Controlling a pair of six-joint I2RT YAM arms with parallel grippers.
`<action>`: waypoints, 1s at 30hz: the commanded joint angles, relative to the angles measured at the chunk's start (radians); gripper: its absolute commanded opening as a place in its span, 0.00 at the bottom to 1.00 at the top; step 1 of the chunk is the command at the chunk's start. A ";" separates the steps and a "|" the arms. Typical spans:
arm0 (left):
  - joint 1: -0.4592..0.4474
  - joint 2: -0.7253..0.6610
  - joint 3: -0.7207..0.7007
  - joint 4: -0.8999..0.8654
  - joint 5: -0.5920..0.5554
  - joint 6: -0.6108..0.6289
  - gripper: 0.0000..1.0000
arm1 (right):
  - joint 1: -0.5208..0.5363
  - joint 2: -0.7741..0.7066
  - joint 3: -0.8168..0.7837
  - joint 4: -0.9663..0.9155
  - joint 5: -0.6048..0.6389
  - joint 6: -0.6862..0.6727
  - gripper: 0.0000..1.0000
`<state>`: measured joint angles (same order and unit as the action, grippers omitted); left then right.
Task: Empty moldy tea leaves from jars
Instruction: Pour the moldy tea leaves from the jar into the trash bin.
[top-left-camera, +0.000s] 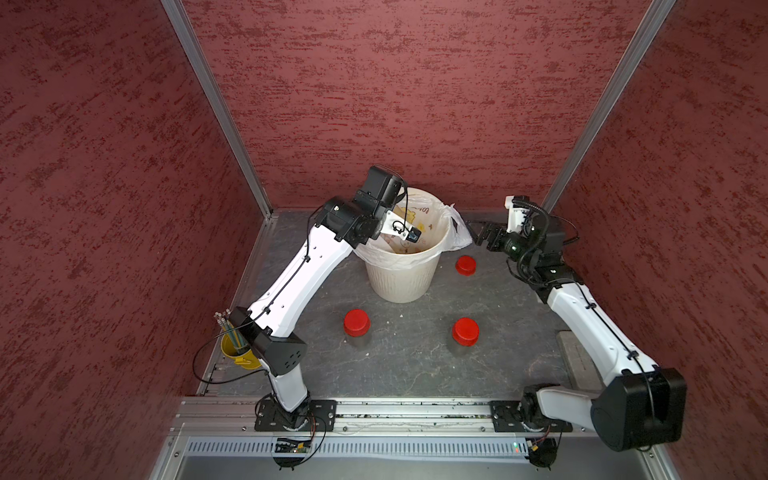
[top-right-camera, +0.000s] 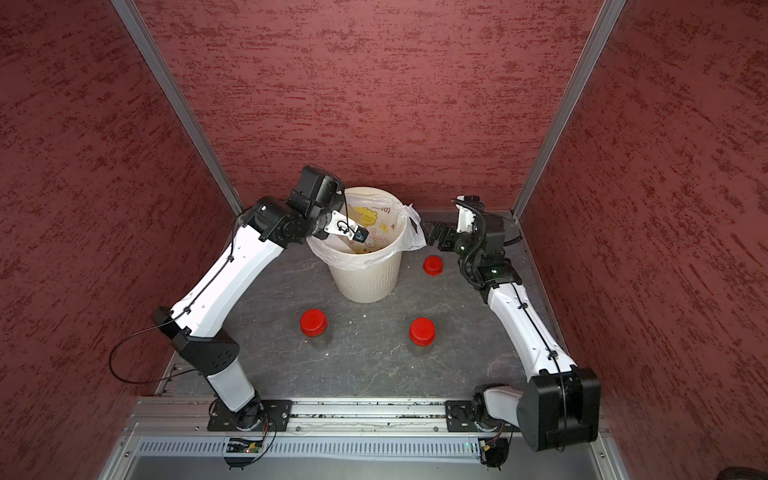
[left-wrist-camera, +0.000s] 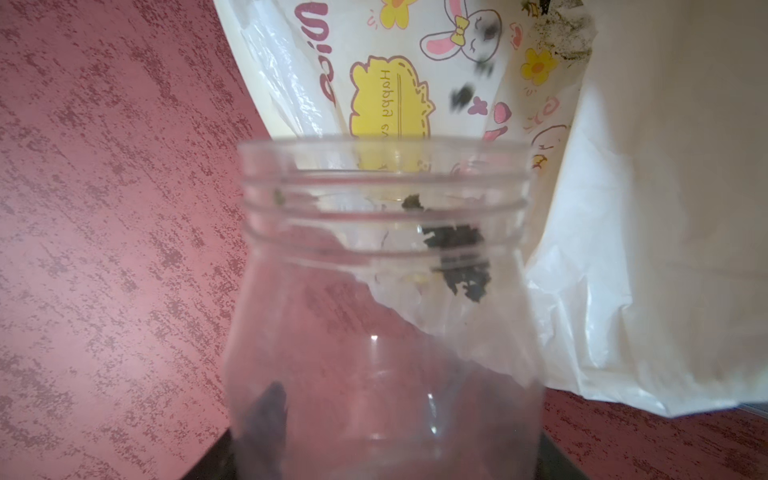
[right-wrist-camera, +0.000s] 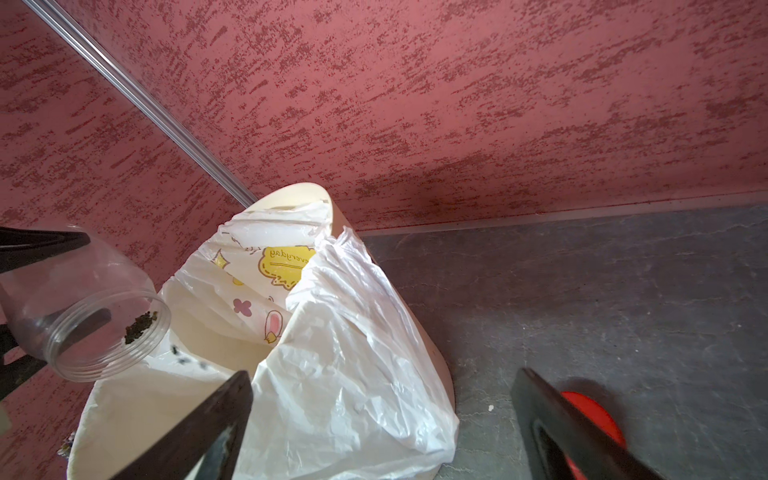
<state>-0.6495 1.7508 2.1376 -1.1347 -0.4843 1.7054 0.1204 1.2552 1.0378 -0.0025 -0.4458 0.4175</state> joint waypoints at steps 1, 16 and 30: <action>0.009 -0.012 -0.029 0.012 -0.007 -0.002 0.52 | -0.004 0.010 0.030 0.030 -0.019 0.021 0.99; 0.018 -0.008 0.020 0.016 0.001 0.016 0.52 | -0.003 0.011 0.026 0.022 -0.022 0.022 0.99; -0.016 0.022 0.097 0.025 0.010 0.059 0.52 | -0.003 0.009 0.031 0.012 -0.018 0.014 0.99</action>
<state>-0.6487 1.7725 2.1601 -1.1313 -0.4740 1.7264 0.1204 1.2659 1.0389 -0.0036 -0.4530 0.4301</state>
